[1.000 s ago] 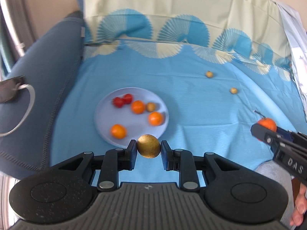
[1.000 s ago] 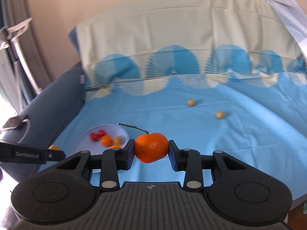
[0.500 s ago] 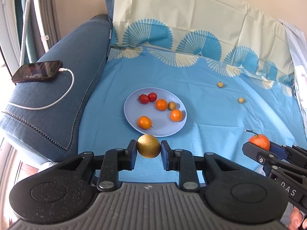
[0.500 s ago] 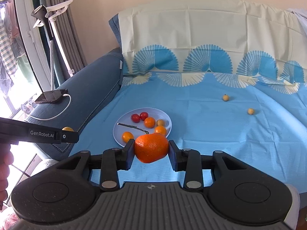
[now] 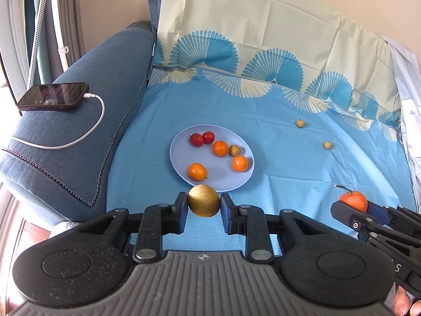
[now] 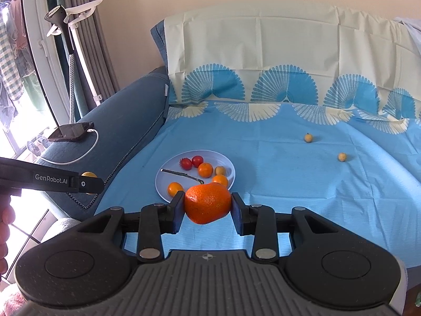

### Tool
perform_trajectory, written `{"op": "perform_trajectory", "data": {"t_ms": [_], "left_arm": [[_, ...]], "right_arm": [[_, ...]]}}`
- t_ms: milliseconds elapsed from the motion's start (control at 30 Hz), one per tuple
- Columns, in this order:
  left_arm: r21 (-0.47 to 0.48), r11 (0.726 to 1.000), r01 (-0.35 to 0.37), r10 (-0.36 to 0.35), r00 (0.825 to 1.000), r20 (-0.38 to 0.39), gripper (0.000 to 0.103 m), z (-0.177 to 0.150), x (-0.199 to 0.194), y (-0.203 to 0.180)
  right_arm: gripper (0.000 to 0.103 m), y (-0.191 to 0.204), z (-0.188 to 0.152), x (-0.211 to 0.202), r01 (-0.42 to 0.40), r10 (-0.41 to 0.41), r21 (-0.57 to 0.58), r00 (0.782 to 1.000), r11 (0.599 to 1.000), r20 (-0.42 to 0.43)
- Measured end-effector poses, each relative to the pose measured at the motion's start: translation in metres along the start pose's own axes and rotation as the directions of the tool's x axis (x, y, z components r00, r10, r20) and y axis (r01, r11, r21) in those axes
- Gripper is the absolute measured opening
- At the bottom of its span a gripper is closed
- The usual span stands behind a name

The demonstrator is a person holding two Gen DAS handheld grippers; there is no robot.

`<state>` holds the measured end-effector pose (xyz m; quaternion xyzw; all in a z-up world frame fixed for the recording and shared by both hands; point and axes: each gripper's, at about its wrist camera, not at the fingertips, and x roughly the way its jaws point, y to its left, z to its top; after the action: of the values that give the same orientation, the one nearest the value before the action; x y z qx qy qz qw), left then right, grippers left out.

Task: Organize fruits
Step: 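Carry the tan fruit and stemmed orange toward the plate with both grippers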

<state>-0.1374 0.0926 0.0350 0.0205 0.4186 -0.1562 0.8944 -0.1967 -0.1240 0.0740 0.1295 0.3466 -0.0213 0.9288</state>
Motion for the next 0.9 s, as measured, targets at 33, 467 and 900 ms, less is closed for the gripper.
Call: {"op": "perform_trajectory", "data": {"t_ms": [33,467,900], "left_arm": [[0.000,1.000,-0.001,0.001,1.000,-0.001,0.029,0.000,0.001,0.000],[-0.011,1.000,-0.006,0.006,1.000,-0.014,0.029,0.005,0.009,0.005],[-0.032,0.999,-0.030,0.030,0.999,-0.016,0.029,0.027,0.026,0.017]], "right_arm": [[0.038,0.000,0.000,0.000,0.000,0.000,0.001,1.000,1.000,-0.002],[0.038,-0.002,0.002,0.009,0.004,-0.003,0.016,1.000,1.000,-0.020],[0.038,-0.005,0.013,0.028,0.023,-0.022,0.021,1.000,1.000,-0.020]]}}
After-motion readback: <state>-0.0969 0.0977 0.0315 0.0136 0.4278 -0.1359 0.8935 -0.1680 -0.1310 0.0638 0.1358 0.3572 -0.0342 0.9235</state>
